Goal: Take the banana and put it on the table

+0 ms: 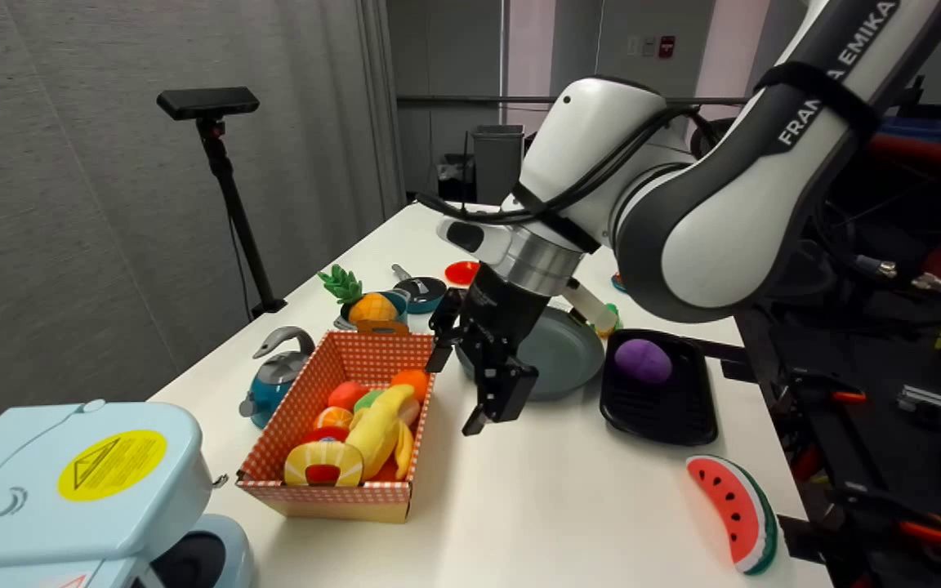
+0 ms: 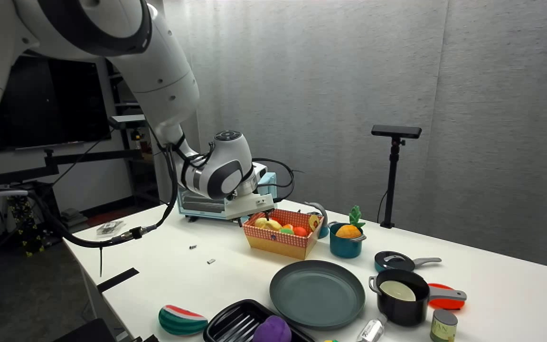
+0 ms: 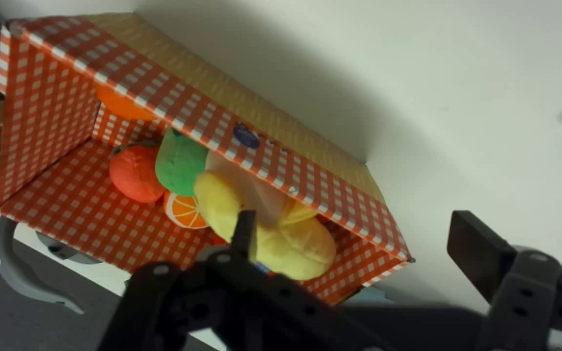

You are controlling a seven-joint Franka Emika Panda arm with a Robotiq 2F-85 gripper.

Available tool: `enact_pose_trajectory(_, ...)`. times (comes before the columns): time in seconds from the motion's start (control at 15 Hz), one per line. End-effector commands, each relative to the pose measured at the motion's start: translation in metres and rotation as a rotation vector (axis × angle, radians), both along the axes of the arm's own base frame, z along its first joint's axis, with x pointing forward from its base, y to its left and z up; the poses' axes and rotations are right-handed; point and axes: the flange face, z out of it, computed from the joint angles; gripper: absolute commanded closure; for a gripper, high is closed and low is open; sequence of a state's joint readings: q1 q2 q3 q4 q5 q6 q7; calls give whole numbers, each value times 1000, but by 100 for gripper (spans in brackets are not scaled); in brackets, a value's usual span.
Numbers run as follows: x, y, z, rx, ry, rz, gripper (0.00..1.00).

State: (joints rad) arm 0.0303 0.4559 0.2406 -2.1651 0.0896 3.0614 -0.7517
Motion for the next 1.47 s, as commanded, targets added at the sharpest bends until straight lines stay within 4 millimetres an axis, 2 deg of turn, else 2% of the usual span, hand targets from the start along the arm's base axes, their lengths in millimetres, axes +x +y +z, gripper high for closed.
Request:
enact_pose_trajectory(0.0, 30, 3, -9, 44, -67, -51, 0)
enact_pose_trajectory(0.53, 67, -7, -29, 47, -83, -140, 0)
enact_pose_trajectory(0.87, 66, 2, -62, 38, -40, -138, 0)
enact_pose_trajectory(0.93, 65, 4, -67, 37, -35, -134, 20)
enact_pose_trajectory(1.2, 62, 11, -81, 30, -12, -120, 51)
enact_pose_trajectory(1.4, 63, 14, -72, 28, -23, -117, 71)
